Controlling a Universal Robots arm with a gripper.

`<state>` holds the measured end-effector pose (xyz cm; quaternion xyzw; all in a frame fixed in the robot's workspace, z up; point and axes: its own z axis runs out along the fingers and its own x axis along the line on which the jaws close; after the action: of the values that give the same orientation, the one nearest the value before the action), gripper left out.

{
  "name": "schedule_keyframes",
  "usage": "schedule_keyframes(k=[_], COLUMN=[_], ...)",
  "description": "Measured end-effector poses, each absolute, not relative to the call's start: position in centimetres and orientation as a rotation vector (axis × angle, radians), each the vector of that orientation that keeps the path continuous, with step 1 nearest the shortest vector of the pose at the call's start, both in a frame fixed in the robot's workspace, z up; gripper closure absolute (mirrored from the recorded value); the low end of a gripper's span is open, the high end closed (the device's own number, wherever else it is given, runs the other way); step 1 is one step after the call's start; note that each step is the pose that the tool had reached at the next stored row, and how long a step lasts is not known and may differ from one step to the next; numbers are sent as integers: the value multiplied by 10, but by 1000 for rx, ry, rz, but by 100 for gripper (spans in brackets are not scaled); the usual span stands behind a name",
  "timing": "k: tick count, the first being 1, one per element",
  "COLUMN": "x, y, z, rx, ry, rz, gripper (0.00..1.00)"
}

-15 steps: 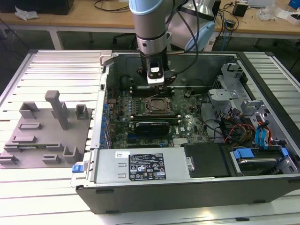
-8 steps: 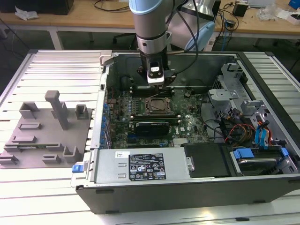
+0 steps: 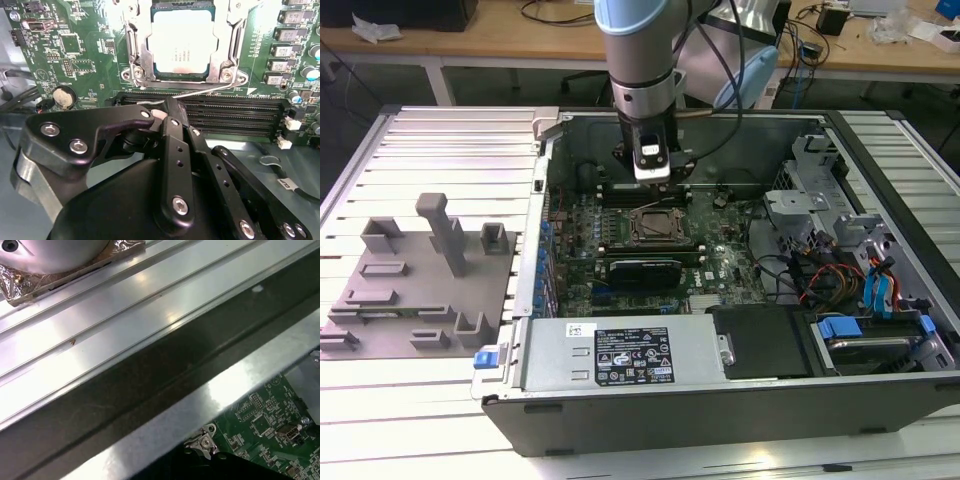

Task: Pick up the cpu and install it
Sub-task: 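Install the first cpu locking lever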

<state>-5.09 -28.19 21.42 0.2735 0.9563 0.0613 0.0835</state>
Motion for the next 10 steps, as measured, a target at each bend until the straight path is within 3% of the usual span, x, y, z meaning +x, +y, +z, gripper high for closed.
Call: schedule_keyframes(k=[10], x=[-51], y=[-281], z=[214], rx=[816], ry=[2854], rz=[183], gripper=[89])
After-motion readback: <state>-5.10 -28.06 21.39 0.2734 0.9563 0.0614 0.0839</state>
